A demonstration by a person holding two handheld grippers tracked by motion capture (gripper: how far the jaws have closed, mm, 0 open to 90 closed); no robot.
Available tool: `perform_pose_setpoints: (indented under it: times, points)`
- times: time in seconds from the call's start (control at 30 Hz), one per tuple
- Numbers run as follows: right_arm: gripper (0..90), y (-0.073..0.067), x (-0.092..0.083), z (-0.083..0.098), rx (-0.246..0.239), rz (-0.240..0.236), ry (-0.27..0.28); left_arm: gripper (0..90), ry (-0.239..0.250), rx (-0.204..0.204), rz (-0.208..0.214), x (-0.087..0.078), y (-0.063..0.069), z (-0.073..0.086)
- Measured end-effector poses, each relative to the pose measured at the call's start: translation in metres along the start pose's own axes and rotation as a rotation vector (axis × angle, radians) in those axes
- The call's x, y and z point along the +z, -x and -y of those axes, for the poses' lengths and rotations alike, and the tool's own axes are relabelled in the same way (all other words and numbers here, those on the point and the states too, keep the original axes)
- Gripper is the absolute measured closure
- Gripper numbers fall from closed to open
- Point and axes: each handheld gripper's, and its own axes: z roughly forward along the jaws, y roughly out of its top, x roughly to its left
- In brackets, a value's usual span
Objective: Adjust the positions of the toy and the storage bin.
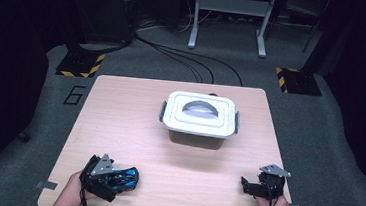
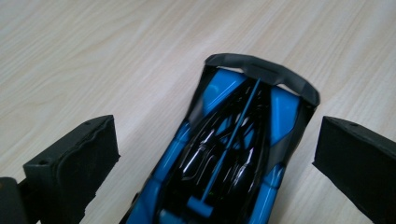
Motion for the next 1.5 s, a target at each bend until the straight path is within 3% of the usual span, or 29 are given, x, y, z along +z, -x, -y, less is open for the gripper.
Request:
perform_pose_setpoints:
  times: [0.33,0.53,0.73,0.8,0.9,1.17,1.5]
  points:
    - [1.0,0.000,0.000,0.000,-0.001,-0.001,0.000,0.0,-0.034,0.054,0.047,0.017,0.010,-0.015]
    - [1.1,0.000,0.000,0.000,-0.001,-0.001,0.001,0.6,-0.083,0.095,0.085,0.026,0.012,-0.023]
    - [1.6,0.000,0.000,0.000,-0.007,0.000,0.004,6.8,-0.107,0.115,0.100,0.034,0.010,-0.025]
    - [1.6,0.000,0.000,0.000,-0.007,-0.001,0.004,14.5,-0.116,0.121,0.092,0.035,0.010,-0.025]
    - [1.6,0.000,0.000,0.000,-0.006,-0.003,0.004,21.4,-0.111,0.110,0.066,0.037,0.010,-0.024]
    - [1.9,0.000,0.000,0.000,-0.006,-0.002,0.005,23.1,-0.085,0.124,0.057,0.036,0.009,-0.022]
    - [2.0,0.000,0.000,0.000,-0.003,0.000,0.006,23.9,-0.050,0.023,0.012,0.030,0.000,-0.022]
